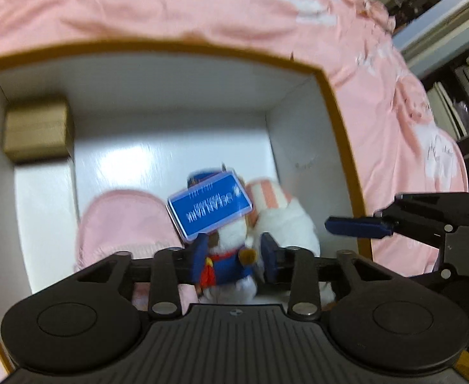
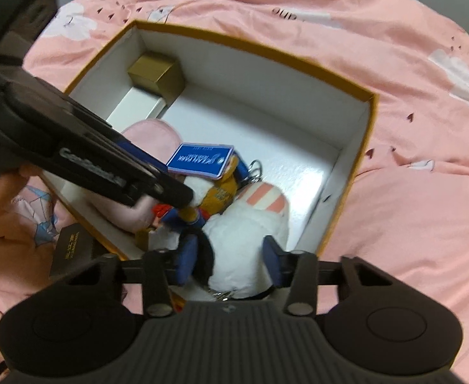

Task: Organize objects
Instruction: 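Lower both plush toys into the orange box and open both grippers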

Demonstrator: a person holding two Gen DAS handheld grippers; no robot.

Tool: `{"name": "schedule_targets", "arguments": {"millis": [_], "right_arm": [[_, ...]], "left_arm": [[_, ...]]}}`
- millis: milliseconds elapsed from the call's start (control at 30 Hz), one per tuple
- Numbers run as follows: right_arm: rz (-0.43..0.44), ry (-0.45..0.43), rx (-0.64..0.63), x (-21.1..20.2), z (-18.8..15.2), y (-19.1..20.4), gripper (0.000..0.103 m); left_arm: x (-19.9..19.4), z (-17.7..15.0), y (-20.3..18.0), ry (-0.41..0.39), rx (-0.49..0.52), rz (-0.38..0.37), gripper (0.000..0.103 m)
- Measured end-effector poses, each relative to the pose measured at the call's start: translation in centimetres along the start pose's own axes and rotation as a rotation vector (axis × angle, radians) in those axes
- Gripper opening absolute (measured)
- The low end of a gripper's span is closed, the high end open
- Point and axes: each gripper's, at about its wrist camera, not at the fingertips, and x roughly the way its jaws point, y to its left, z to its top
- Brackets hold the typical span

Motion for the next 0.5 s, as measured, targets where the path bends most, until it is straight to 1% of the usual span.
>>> {"name": "schedule_targets", "arguments": {"millis": [67,133,200,300,400,433,500], "right_arm": [[-0.015,-0.017,0.016,-0.1,0.2,-0.5,0.027],[-0.032,-0.030,0.033,0.3,0.6,-0.8,0.023],[-0.055,-0.029,0.033,0.8,0.8,-1.0,0.020],[-0.045,-0.016,0.036,1.8,0.9,-1.0,0.020],[-0.030,-0.013,0.045,2.3,0.7,-1.2,0.020],[-0.025,-0.009,0.050,2.5,0.6,-1.3,0.020],[-0.006,0.003,0.065,2.8,0.4,-1.4,0.020]], "left_arm": [[-0.2,0.0,0.0,-0.066,0.006,-0.003,0.038],[0.1,0.2,-0.4,-0.110,0.023,0.005,0.037],[0.5,0.5,-0.8,-0.136,0.041,0.039,0.036],[1.7,0.7,-1.1,-0.126,0.056,0.080,0.035],[2.1,0.4,-0.8,-0.115,0.055,0.078,0.033],[2.2,0.4,-0.9,-0.110,0.055,0.078,0.030],[2.4,0.4,-1.1,-0.087,0.053,0.079,0.029]]}}
